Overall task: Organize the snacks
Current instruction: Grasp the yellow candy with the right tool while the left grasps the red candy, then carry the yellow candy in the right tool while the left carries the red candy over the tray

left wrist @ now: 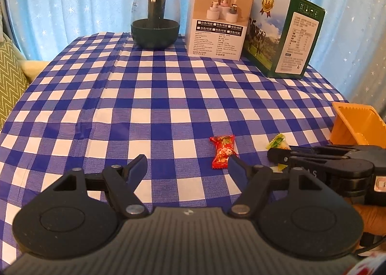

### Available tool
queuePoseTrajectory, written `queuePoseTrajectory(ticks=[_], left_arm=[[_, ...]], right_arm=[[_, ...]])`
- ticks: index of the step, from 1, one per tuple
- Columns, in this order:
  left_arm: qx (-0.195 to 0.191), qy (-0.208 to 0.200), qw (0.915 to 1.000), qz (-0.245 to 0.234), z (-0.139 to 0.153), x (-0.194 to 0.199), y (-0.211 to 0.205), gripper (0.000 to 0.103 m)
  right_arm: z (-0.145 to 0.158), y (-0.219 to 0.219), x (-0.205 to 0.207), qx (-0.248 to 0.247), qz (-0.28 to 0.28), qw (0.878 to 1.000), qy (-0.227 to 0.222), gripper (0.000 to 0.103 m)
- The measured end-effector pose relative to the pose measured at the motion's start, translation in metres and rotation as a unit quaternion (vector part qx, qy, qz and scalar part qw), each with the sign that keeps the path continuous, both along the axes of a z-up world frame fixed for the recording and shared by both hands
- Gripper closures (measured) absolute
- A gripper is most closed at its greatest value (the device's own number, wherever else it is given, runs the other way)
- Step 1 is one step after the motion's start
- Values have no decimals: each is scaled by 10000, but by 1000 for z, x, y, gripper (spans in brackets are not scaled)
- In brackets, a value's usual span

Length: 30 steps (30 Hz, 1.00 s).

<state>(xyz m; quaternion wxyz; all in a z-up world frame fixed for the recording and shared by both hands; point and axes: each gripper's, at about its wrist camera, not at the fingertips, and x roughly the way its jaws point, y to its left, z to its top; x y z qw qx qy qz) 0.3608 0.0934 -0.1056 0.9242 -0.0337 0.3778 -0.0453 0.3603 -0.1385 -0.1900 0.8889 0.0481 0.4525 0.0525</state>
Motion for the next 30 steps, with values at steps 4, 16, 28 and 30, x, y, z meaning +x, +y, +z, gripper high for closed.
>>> queuePoseTrajectory(ticks=[4,16,28,30], left_arm=[[9,-22,10000,-79,-4,4,-4,34],[-168,-88,9987,-467,-19,25,-25,62],[11,-87,9987,-493,-33,42,-46,81],[34,-73,9989,-464,-33,41,-45,83]], right_arm=[[-1,-3,2,120,-112,9999,-9,82],[8,-12,1,188,-419,9988,-141,91],[8,-16,1,229,-518,9983,-154,91],[9,-15,1,226,-520,9983,-165,91]])
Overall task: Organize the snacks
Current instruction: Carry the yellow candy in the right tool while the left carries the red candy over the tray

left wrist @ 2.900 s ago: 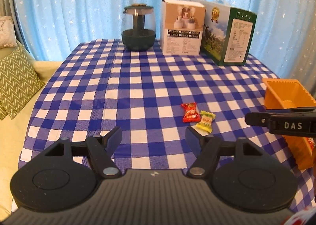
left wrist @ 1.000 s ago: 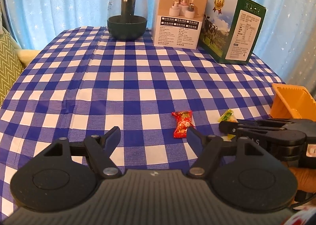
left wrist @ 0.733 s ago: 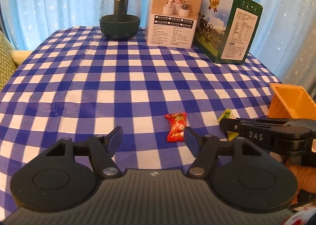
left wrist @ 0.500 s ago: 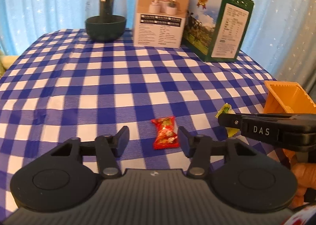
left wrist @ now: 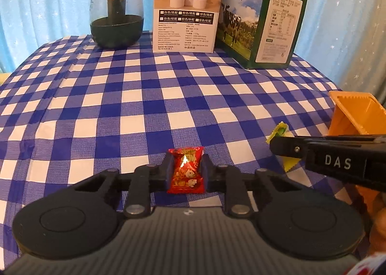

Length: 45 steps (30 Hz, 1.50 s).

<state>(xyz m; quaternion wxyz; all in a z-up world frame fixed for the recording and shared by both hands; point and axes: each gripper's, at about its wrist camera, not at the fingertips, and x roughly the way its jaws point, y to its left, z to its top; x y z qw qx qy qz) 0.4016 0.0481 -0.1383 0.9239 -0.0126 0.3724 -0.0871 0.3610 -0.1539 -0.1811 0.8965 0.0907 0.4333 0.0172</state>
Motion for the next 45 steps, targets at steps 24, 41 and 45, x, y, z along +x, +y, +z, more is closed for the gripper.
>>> queuePoseTrajectory(ticks=[24,41,45], left_arm=[[-377,-162,9989,234,72,-138,-22,84],[-418,-332,9984,193,125,-275,-63,84],[-492,-334,9982,124,130,-294,-75,84]], right_arm=[[88,-17,-116,-188,120,9977,-640,91],[145,-65,-285,-493,-463,9948,-767,91],[154,-78,-306,-522,-635,9940,-728,91]])
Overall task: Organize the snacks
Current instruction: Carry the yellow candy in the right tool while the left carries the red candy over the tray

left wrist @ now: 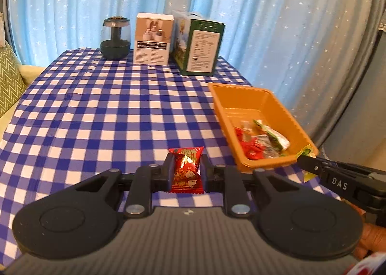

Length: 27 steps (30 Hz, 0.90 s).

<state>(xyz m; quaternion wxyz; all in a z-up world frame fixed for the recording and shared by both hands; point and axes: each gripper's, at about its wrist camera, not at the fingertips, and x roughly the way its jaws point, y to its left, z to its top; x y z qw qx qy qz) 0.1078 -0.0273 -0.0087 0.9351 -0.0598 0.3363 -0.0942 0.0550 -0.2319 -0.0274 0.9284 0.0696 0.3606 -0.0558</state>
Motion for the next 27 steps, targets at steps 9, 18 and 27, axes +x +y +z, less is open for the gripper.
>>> queuePoseTrajectory(ticks=[9,18,27], left_arm=[[-164,70,9991,-389,3,-18,-40,84],[-203,53,9984,-524,11,-25,-62,84],[-149,-11,9982,-585,18,-23,-71,84]], right_arm=[[15,-23,-20,-80,-196,9996,212,91],[28,-33,-32,-102,-312,9994,104,91],[35,-38,-33,-50,-348,9994,21,91]])
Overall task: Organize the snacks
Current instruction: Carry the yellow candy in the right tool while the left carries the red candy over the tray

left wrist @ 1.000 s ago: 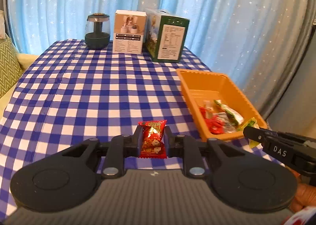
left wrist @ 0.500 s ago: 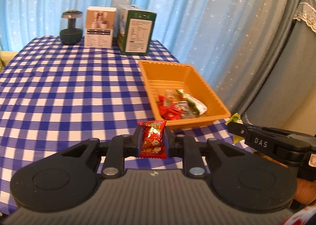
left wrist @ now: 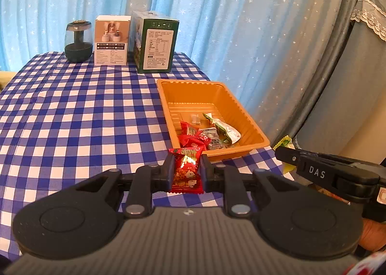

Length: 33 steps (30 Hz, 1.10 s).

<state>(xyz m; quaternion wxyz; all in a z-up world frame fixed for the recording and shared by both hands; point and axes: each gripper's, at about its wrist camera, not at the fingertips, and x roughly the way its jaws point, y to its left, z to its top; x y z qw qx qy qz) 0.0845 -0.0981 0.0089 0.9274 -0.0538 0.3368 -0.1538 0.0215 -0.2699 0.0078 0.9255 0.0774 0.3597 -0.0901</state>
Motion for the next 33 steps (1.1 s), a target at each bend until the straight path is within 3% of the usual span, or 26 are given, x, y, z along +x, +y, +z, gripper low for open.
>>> queuePoseTrajectory(ticks=[16,33], left_arm=[[-33,17,9995,-322,-2,35,-31,84],[76,137,9991,-385,-23,138,-55,84]], right_arm=[[11,-21,18,-114,-146,9998,-7,91],[-32,-60,116,-70,148,9991,399,91]])
